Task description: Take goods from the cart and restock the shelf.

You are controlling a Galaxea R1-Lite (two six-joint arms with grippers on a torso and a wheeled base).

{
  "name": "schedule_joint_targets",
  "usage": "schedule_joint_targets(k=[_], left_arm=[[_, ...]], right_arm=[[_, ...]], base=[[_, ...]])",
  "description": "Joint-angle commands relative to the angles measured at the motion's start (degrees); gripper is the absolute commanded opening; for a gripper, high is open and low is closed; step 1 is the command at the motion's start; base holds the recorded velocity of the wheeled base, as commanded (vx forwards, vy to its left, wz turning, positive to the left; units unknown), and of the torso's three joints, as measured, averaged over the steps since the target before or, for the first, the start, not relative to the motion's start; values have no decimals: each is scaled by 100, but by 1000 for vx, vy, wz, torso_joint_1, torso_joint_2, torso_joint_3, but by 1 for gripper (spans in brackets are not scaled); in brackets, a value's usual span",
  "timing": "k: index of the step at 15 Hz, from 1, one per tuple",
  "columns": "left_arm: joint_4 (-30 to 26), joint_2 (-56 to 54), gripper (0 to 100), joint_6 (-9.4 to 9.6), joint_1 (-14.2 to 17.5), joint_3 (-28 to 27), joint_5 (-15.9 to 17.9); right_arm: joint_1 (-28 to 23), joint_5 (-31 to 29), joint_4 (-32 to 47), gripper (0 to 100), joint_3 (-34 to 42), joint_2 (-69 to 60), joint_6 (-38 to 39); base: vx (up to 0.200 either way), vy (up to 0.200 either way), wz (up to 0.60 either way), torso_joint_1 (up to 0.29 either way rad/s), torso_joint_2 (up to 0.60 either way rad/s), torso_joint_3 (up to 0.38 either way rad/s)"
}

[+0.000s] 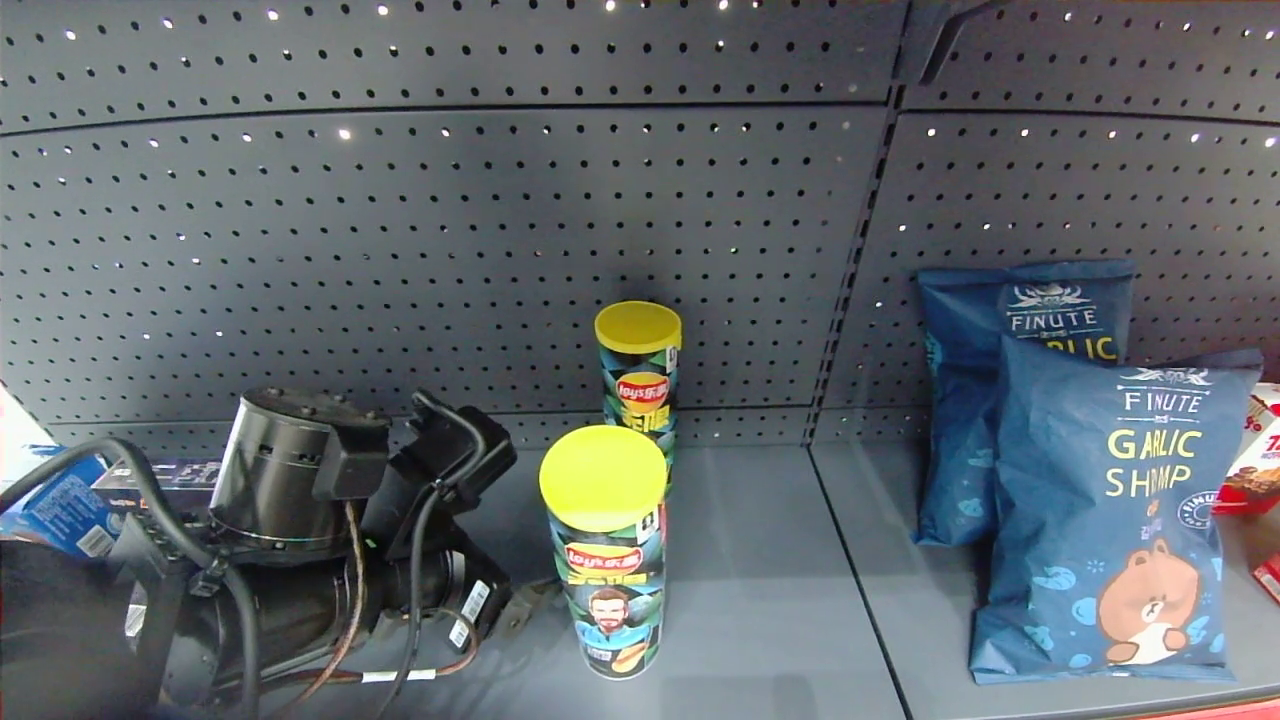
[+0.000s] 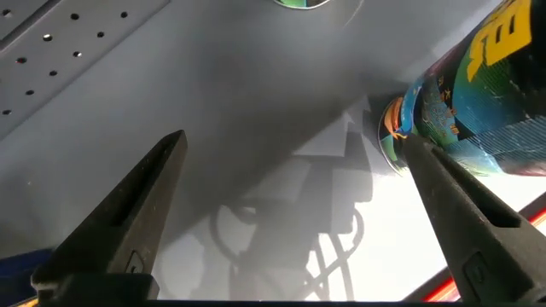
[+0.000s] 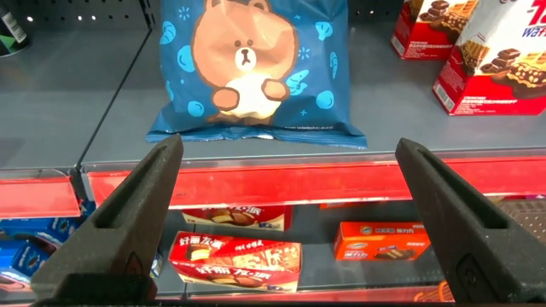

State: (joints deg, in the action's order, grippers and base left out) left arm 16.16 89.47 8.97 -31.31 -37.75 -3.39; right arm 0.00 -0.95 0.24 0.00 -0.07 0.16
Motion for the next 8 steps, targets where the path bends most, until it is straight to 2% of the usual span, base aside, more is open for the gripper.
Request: schedule_joint_targets(k=[1,8], left_arm=[[1,45,100,-1,-34,-30,-4],[10,106,100,-1,-192,-74,-13]], right_arm=[[0,-2,2,100,0,7,2],[0,-2,2,100,0,7,2]], base=[[0,0,0,0,0,0],[0,0,0,0,0,0]])
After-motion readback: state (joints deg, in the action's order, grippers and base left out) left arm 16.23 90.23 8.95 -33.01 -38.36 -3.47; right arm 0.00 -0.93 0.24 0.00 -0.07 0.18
